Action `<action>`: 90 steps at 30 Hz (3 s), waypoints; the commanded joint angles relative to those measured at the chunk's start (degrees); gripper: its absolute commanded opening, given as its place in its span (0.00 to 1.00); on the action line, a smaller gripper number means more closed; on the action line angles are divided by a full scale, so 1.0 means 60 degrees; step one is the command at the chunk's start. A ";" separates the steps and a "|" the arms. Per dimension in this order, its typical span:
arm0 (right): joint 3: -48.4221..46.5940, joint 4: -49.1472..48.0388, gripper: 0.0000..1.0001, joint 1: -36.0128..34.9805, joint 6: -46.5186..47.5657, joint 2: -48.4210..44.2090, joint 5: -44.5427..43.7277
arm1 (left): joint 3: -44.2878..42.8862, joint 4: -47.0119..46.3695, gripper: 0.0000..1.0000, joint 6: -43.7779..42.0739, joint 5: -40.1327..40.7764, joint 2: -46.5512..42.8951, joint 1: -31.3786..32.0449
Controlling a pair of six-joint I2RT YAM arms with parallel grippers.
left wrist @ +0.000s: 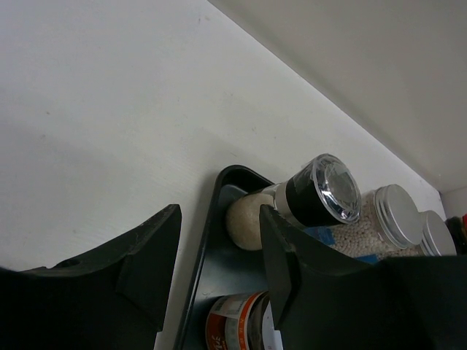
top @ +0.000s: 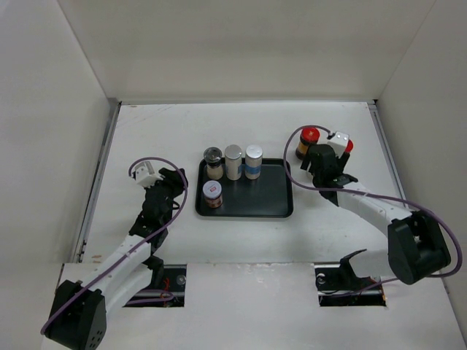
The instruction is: Organize the condiment bottles
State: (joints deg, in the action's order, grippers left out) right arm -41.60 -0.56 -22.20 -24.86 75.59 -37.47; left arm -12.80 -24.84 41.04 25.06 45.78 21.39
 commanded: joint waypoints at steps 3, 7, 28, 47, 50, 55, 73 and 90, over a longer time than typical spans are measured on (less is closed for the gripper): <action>-0.0741 -0.0815 0.83 0.0264 0.0042 0.0612 0.0415 | 0.0111 -0.0591 0.45 0.0119 -0.0104 0.0046 -0.0086; -0.0800 -0.1283 0.73 0.0557 0.0101 0.1184 0.0386 | 0.0141 -0.0591 0.46 0.0119 -0.0104 -0.0057 -0.0071; -0.0974 -0.0990 0.50 -0.2503 0.0452 -0.0180 -0.0992 | 0.0111 -0.0781 0.46 0.0148 -0.0133 0.0207 0.0002; -0.1987 -0.2310 0.58 -0.2856 0.0072 0.2665 -0.0097 | 0.0170 -0.0767 0.47 0.0148 -0.0119 0.0119 0.0032; -0.1972 -0.2106 0.78 -0.2856 0.0130 0.2432 -0.0068 | 0.0141 -0.0782 0.47 0.0148 -0.0163 0.0178 0.0061; -0.1928 -0.1505 0.84 -0.2696 0.0320 0.1202 -0.0156 | 0.0141 -0.0782 0.47 0.0148 -0.0177 0.0207 0.0017; -0.3582 -0.1387 0.98 0.0454 0.1185 0.2986 0.1219 | 0.0170 -0.0738 0.47 0.0133 -0.0162 0.0221 -0.0027; -0.3395 -0.2278 0.51 0.0719 0.1066 0.2815 0.0843 | 0.0141 -0.0796 0.47 0.0119 -0.0090 0.0397 -0.0012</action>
State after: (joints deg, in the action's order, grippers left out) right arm -62.04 -8.12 -17.50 -18.76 99.81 -29.54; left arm -12.05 -26.81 41.45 24.75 48.34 21.50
